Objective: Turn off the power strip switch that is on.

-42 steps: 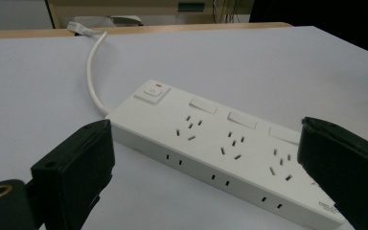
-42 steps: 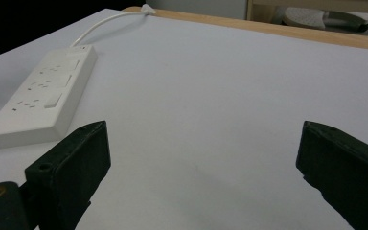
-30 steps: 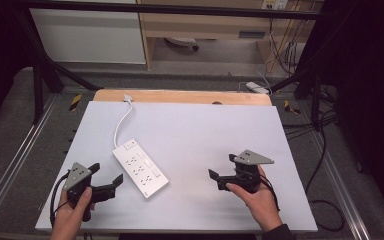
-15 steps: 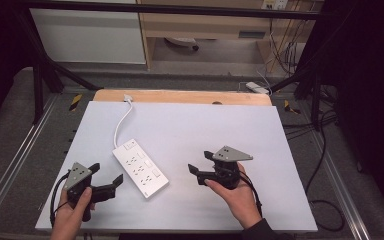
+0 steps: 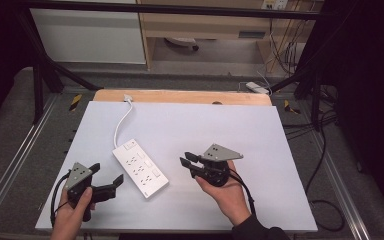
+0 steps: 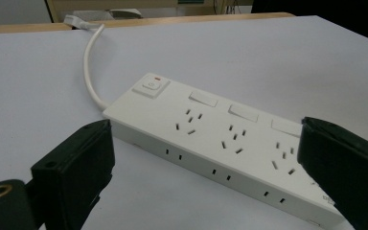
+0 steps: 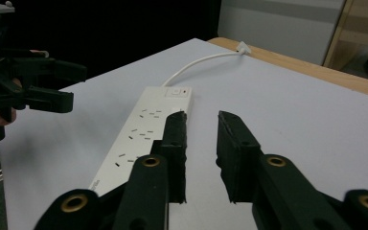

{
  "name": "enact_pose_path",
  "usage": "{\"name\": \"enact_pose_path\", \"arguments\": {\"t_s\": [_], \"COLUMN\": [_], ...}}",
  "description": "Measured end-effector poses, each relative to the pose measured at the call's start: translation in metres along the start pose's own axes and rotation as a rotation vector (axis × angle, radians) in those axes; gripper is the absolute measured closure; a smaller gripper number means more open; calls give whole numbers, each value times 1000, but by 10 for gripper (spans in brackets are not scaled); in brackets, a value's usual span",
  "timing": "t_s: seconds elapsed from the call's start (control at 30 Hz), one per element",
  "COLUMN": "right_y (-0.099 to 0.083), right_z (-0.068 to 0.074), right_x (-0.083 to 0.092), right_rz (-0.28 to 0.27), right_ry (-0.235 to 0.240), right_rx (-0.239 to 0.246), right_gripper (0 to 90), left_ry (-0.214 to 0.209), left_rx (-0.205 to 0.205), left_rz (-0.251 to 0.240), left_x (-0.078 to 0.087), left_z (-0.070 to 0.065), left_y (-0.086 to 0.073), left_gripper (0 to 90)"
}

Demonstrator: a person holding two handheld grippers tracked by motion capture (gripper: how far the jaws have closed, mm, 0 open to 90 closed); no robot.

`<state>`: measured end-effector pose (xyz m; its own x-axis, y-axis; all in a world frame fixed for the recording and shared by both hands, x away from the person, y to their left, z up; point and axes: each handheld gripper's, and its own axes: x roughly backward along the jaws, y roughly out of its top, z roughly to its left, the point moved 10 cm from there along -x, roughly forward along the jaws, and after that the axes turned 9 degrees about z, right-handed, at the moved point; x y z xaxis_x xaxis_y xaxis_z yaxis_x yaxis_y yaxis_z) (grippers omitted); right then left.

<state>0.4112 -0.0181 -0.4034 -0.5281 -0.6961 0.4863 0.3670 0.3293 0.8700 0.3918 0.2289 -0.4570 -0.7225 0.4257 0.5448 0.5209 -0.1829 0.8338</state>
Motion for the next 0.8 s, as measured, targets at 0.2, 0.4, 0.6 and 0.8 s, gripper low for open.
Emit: {"name": "enact_pose_path", "arguments": {"t_s": [0.2,0.4,0.6,0.8], "right_y": [4,5,2,4], "right_z": [6,10,16,22], "right_x": [-11,-22,-32,-42], "right_rz": [1,6,34,48], "right_ry": [30,48,77,101], "right_rx": [-7,-22,-26,-28], "right_gripper": [866,900,900,900], "left_ry": [-2,-3,8,12], "left_rx": [0,2,6,8], "left_rz": [5,5,-30,-9], "left_x": [0,0,4,2], "left_z": [0,0,2,3], "left_y": [-1,-1,5,1], "left_gripper": [58,58,59,62]}}
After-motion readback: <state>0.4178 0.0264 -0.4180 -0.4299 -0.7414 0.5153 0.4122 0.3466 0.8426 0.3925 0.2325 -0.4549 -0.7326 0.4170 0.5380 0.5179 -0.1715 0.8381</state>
